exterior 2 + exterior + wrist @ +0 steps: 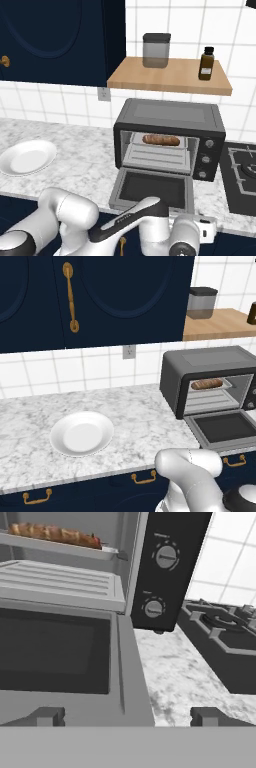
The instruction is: Pick up the kebab skewer and baguette bread, and place them inside the toaster oven. Close the toaster oven door and start by setting the timer.
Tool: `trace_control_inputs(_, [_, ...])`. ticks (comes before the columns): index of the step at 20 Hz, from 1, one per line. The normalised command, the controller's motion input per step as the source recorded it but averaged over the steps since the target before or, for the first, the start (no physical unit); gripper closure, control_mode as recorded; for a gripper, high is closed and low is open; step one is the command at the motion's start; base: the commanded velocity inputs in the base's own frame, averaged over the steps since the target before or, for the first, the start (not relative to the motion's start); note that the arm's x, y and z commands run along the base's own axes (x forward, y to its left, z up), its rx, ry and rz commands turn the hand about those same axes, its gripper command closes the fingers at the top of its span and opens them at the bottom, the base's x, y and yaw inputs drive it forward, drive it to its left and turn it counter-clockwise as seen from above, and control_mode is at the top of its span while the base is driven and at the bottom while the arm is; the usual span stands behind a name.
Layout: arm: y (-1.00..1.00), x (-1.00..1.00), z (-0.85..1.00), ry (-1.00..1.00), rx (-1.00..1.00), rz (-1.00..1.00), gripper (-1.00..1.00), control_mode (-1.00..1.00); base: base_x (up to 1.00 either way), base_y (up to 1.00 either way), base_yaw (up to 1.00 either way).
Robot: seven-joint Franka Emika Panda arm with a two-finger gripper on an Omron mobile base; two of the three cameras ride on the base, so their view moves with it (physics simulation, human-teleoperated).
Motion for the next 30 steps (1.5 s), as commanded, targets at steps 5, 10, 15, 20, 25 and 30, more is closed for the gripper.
trace_control_inputs(5, [0.00,-0.13,-0.40,0.01,0.00,0.00,-1.00,-1.00,0.00,0.00,0.00])
trace_control_inputs(10, [0.00,-0.03,-0.31,0.00,0.00,0.00,-1.00,-1.00,0.00,0.00,0.00])
trace_control_inputs(15, [0.01,0.00,-0.20,-0.01,0.00,0.00,-1.00,-1.00,0.00,0.00,0.00])
trace_control_inputs(20, [0.00,0.09,-0.08,0.00,0.00,0.00,-1.00,-1.00,0.00,0.00,0.00])
trace_control_inputs(25, [0.00,0.27,0.00,0.00,0.00,0.00,-1.00,-1.00,0.00,0.00,0.00])
trace_control_inputs(30, [0.00,0.16,0.00,0.00,0.00,0.00,-1.00,-1.00,0.00,0.00,0.00])
